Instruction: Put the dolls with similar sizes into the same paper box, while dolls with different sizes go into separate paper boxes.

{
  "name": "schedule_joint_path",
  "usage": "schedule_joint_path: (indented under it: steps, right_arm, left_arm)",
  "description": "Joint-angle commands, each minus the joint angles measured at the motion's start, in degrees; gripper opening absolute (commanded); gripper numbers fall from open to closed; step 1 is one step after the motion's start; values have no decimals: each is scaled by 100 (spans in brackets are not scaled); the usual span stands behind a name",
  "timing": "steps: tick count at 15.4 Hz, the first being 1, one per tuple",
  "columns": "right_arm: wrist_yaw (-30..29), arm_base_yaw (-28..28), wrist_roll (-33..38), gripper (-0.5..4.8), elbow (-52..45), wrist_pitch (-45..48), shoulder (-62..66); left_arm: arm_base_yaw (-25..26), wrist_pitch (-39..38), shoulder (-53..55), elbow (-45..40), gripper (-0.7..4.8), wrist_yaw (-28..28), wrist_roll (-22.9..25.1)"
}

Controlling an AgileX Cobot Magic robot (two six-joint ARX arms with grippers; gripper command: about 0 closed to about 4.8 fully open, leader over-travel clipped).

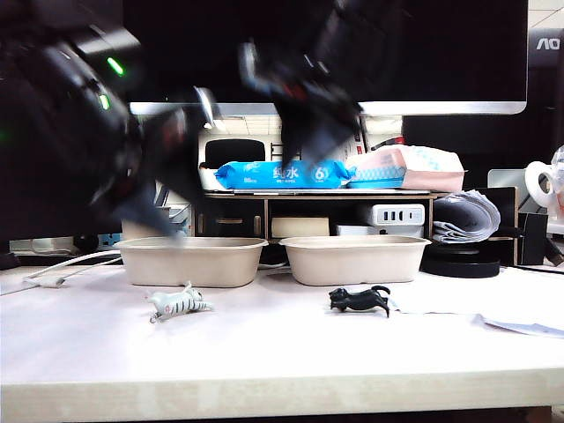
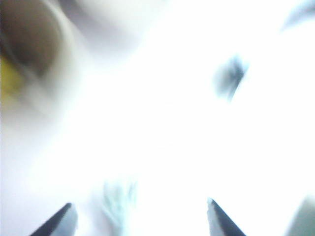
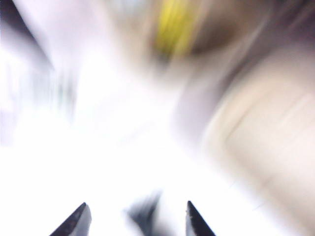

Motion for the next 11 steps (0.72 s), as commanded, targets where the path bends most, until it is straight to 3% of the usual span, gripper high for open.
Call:
schedule_joint_path:
  steps: [1,4,8,11]
  right_arm:
    - [144,0,-195,254,-706,96,-17]
    - [315,-46,-498,257,-1467,675,138]
    - [293,-76,-498,257,-1532,787,334]
    - [295,-85,-501,256,-1532,658,542]
  left_arm:
    - [-463,-59,-17,24,353,-1161,-70]
    - [-581,-98,219,24,350,-1180,-177]
    - [-579,-457,540,24,350,-1172,-131]
    - [-579,-269,780,22,336,-1292,-118]
